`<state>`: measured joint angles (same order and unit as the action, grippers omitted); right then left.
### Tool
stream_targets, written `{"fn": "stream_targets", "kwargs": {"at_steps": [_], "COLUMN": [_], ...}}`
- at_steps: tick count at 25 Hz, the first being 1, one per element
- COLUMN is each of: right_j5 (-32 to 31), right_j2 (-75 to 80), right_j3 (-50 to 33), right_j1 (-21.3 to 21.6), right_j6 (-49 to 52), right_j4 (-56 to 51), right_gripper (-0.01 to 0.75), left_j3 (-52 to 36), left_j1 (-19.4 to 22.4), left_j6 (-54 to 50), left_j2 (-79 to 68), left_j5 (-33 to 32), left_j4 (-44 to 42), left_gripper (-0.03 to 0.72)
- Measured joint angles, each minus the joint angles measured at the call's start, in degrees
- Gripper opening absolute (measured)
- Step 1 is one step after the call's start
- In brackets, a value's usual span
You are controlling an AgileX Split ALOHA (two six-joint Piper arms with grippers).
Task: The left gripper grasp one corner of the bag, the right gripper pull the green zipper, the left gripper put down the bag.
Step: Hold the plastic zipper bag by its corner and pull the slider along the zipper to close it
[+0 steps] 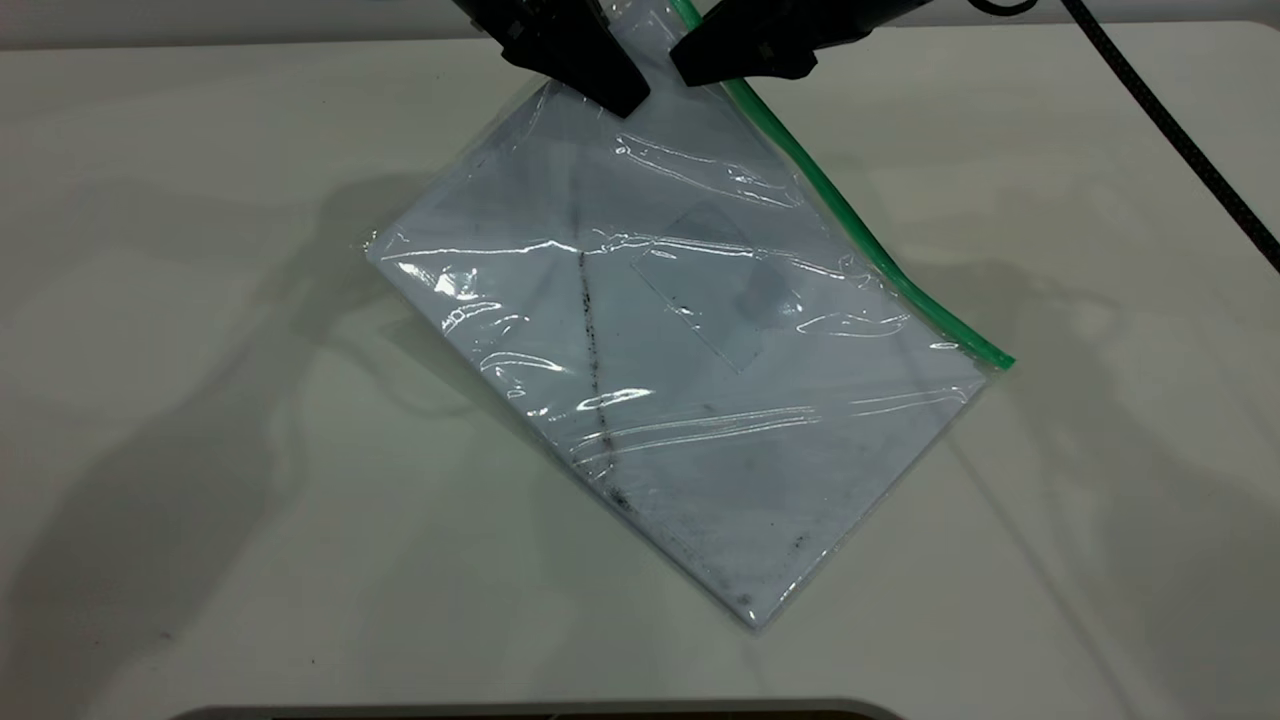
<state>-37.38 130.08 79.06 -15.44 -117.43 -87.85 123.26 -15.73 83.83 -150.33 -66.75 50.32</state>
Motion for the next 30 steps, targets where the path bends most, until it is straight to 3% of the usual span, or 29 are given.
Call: {"fn": "stream_targets", "kwargs": {"at_steps": [7,10,22,30], "right_j5": [-0.5,-1.0,-5.5,-5.7], "right_j2": [0.0,0.0,0.0,1.2], "right_j3": [0.0,0.0,0.0,0.0], "right_j1": [0.0,0.4,3.1,3.1], "right_j6": [-0.2,-0.2,-0.2,-0.2], "right_j4": [0.4,0.6,-0.1,-1.4], "right_gripper": [0.213,0.179,0.183,0.265], "left_j3": [0.0,0.0,0.0,0.0], "left_j1": [0.0,0.0,0.0,0.0], "left_j6": [0.0,0.0,0.0,0.0], "left_j2": [0.0,0.0,0.0,0.0], "left_j5": [0.0,0.0,0.0,0.0], "left_j4": [-0.1,-0.1,-0.1,-0.5], "left_gripper": [0.053,0.053,0.053,0.053]}}
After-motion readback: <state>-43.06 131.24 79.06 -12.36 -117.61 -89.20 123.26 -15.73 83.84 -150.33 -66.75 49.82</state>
